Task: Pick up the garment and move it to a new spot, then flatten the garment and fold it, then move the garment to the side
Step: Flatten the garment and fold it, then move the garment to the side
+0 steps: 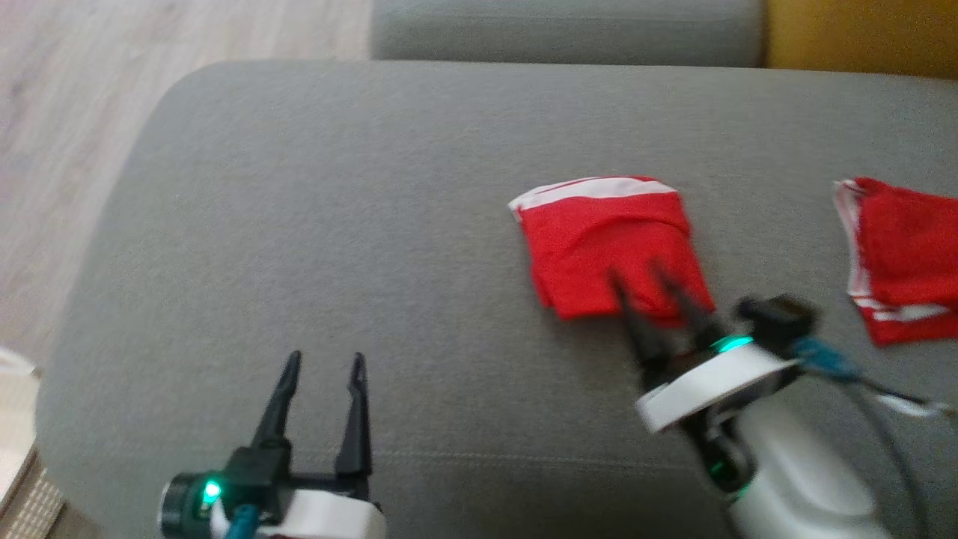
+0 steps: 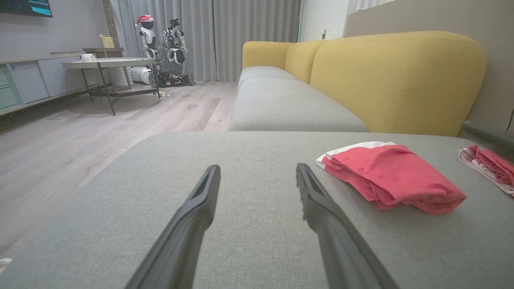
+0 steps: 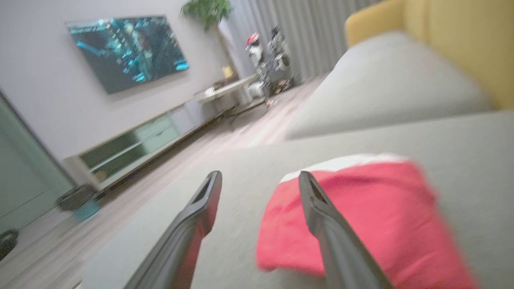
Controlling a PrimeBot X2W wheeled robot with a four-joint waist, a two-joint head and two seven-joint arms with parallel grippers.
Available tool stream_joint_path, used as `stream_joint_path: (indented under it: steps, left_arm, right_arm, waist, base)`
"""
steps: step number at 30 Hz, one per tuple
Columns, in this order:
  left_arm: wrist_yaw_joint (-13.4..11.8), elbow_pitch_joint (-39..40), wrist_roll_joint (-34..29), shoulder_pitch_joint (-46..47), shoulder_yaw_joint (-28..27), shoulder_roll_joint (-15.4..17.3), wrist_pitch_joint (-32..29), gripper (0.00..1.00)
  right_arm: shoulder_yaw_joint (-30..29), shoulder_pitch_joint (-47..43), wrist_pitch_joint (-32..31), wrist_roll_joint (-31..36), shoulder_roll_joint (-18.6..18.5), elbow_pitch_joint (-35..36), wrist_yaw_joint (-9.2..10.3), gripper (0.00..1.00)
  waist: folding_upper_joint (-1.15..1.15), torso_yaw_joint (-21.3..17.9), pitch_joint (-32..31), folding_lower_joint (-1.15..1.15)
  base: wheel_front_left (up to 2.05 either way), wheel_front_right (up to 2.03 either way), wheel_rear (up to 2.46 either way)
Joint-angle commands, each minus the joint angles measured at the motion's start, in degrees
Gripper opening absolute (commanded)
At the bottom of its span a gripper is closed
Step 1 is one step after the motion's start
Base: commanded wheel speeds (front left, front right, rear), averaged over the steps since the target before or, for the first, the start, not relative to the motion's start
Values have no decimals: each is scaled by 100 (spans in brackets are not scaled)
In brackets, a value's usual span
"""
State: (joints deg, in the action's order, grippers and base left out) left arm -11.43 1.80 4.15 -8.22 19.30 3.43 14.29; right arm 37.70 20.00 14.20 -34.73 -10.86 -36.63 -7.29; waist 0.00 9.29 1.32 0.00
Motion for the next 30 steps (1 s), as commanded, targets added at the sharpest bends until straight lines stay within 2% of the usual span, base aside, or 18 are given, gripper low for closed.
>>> stream_joint_path:
  steps: [1, 6, 11, 17, 30]
  left_arm:
    - [-29, 276, 99, 108, -304, -54, 71, 100]
    - [-49, 353, 257, 12, -609, -55, 71, 100]
    - [-71, 518, 197, -148, -768, -55, 71, 100]
    - [-31, 528, -61, -303, -754, -55, 71, 100]
    - [68, 189, -323, -305, -697, -55, 71, 100]
  right_arm:
    - [-435, -126, 76, 341, -28, 538, -20, 100]
    - [-1592, -961, 78, 1430, -15, 1338, -20, 100]
    - [-2328, -1723, 79, 1997, 251, 1943, -20, 100]
    - [-2499, -2113, 79, 2278, 386, 2139, -20, 100]
    - [-2353, -2060, 79, 2331, 454, 1979, -20, 100]
  waist:
    - [0, -389, -182, 0]
    - [0, -614, -248, 0]
    - [0, -733, -291, 0]
    - [0, -789, -324, 0]
    - [0, -679, -372, 0]
  base:
    - [0, 0, 0]
    - [0, 0, 0]
    - [0, 0, 0]
    - [0, 0, 0]
    - [0, 0, 0]
